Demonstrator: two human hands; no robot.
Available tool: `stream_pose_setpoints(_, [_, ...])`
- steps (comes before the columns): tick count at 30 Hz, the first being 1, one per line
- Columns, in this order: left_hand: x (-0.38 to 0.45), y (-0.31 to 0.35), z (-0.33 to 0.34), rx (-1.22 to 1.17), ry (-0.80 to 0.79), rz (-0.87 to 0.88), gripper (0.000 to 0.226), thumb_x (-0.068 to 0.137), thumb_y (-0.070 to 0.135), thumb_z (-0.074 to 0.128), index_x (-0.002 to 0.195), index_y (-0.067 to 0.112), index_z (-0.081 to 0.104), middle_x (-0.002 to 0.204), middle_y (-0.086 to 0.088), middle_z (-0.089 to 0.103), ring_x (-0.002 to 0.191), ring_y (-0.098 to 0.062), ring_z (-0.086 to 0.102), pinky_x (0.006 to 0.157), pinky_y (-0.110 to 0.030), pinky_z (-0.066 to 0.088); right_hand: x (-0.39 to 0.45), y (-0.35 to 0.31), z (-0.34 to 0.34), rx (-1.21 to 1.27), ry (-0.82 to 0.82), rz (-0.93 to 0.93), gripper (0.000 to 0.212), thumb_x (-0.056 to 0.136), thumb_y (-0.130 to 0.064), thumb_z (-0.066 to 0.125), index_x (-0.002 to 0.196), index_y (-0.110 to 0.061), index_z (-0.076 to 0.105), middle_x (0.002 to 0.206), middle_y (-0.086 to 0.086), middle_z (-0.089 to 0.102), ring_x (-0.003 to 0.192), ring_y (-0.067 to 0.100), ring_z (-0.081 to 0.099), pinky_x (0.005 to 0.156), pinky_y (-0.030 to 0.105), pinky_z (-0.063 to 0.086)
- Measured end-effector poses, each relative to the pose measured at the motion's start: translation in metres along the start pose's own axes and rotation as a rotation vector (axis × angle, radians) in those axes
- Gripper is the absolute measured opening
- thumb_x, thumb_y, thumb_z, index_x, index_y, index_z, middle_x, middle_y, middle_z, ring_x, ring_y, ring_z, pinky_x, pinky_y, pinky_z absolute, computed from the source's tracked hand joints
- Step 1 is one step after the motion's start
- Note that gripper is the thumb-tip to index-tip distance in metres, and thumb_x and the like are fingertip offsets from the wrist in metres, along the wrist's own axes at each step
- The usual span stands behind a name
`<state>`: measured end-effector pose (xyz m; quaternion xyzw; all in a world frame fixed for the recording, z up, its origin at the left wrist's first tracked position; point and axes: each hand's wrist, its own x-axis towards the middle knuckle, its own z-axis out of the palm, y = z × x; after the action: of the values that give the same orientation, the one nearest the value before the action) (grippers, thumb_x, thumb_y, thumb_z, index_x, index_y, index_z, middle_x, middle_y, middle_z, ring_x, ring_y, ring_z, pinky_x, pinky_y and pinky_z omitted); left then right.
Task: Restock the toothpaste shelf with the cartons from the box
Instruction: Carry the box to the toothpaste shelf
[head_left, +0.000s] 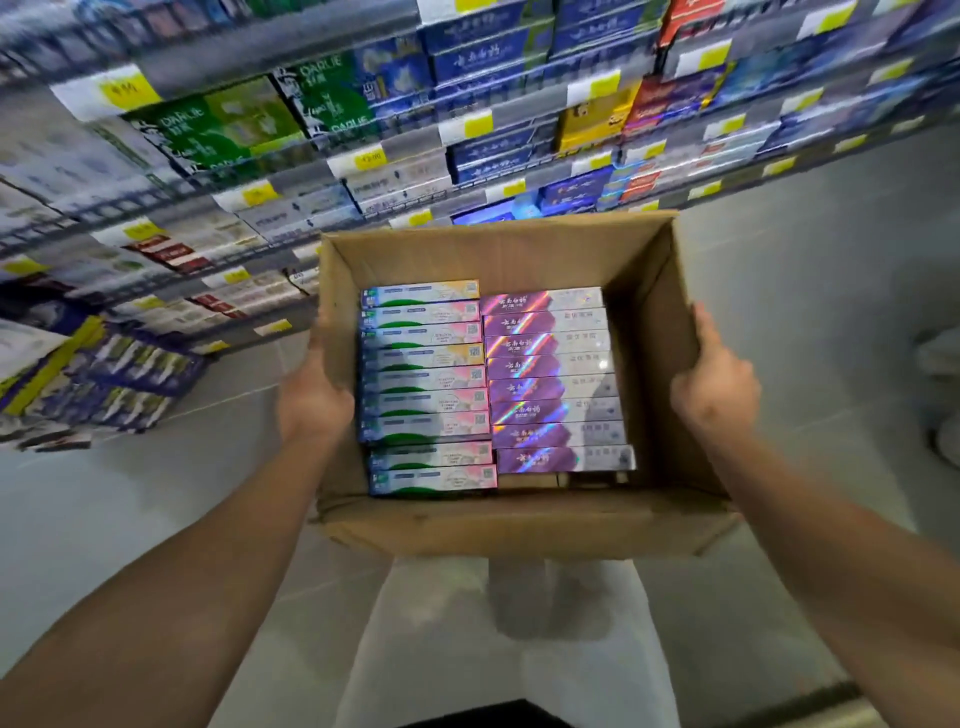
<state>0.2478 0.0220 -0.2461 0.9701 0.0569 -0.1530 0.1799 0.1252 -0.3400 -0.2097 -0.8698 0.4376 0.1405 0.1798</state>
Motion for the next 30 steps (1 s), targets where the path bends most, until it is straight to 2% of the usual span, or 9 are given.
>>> stream_pose_setpoints(6, [0.027,0.044,0.038,0.006,-0.039,-0.108,0.093,0.082,0.001,0.056,0.151,0.035,0.005,0.142,-0.017,0.046,0.112,-0.042,0.055,0.095,-0.052,0.047,0.08,-0.006,-0.005,-0.044,-0.064,-0.038,0.086,0.085,-0.008,0.053,0.149,-0.047,0.009,0.108,0.028,0.061,0.101,0.046,0.057,0.088,0.047,0.046])
stream_pose_setpoints(10, [0.053,0.053,0.074,-0.014,-0.032,-0.151,0.094,0.081,0.002,0.053,0.149,0.042,0.003,0.108,-0.024,0.064,0.088,-0.043,0.062,0.082,-0.048,0.053,0.127,-0.015,0.02,-0.046,-0.078,-0.02,0.088,0.085,-0.006,0.052,0.148,-0.05,0.008,0.106,0.027,0.063,0.099,0.046,0.058,0.088,0.048,0.047])
stream_pose_setpoints(14, [0.081,0.054,0.118,-0.026,-0.031,-0.188,0.093,0.082,-0.001,0.052,0.151,0.04,0.005,0.078,-0.016,0.06,0.064,-0.029,0.054,0.068,-0.04,0.052,0.17,-0.018,0.059,-0.06,-0.081,-0.039,0.088,0.085,-0.006,0.053,0.149,-0.048,0.008,0.103,0.025,0.064,0.098,0.045,0.058,0.087,0.046,0.047])
stream_pose_setpoints(16, [0.094,0.057,0.145,-0.018,-0.026,-0.199,0.091,0.084,-0.002,0.053,0.152,0.036,0.007,0.081,-0.018,0.06,0.064,-0.028,0.054,0.068,-0.038,0.049,0.192,-0.018,0.083,-0.068,-0.086,-0.041,0.088,0.085,-0.006,0.054,0.149,-0.048,0.008,0.102,0.025,0.064,0.097,0.045,0.058,0.087,0.046,0.047])
stream_pose_setpoints(20, [0.116,0.047,0.208,-0.067,0.014,-0.232,0.089,0.085,0.0,0.052,0.15,0.041,0.007,0.089,-0.022,0.063,0.07,-0.033,0.059,0.072,-0.047,0.056,0.241,-0.007,0.133,-0.08,-0.096,-0.058,0.088,0.085,-0.007,0.053,0.148,-0.049,0.008,0.105,0.026,0.063,0.099,0.047,0.057,0.09,0.048,0.046])
stream_pose_setpoints(23, [0.128,0.044,0.255,-0.125,0.018,-0.242,0.092,0.086,-0.001,0.053,0.148,0.045,0.004,0.113,-0.023,0.059,0.09,-0.038,0.061,0.082,-0.052,0.054,0.273,0.005,0.172,-0.08,-0.101,-0.063,0.087,0.087,-0.006,0.053,0.148,-0.049,0.009,0.108,0.027,0.063,0.099,0.048,0.058,0.092,0.051,0.045])
stream_pose_setpoints(24, [0.132,0.043,0.269,-0.11,0.015,-0.251,0.092,0.086,0.0,0.053,0.148,0.046,0.003,0.115,-0.021,0.059,0.091,-0.038,0.06,0.081,-0.052,0.054,0.282,0.009,0.184,-0.076,-0.103,-0.064,0.087,0.087,-0.005,0.053,0.148,-0.049,0.01,0.109,0.027,0.063,0.099,0.049,0.058,0.092,0.051,0.045])
stream_pose_setpoints(28, [0.149,0.039,0.321,-0.016,0.038,-0.296,0.08,0.09,0.005,0.051,0.151,0.036,0.009,0.104,-0.021,0.061,0.091,-0.038,0.06,0.081,-0.049,0.053,0.317,0.021,0.231,-0.066,-0.107,-0.095,0.085,0.089,-0.004,0.053,0.149,-0.046,0.01,0.112,0.026,0.062,0.1,0.047,0.058,0.092,0.051,0.046])
stream_pose_setpoints(30, [0.156,0.034,0.344,0.004,0.047,-0.306,0.082,0.09,0.005,0.051,0.151,0.039,0.008,0.1,-0.02,0.061,0.087,-0.036,0.06,0.081,-0.047,0.052,0.331,0.025,0.251,-0.068,-0.108,-0.097,0.084,0.089,-0.003,0.053,0.15,-0.044,0.012,0.112,0.026,0.062,0.101,0.047,0.058,0.091,0.05,0.046])
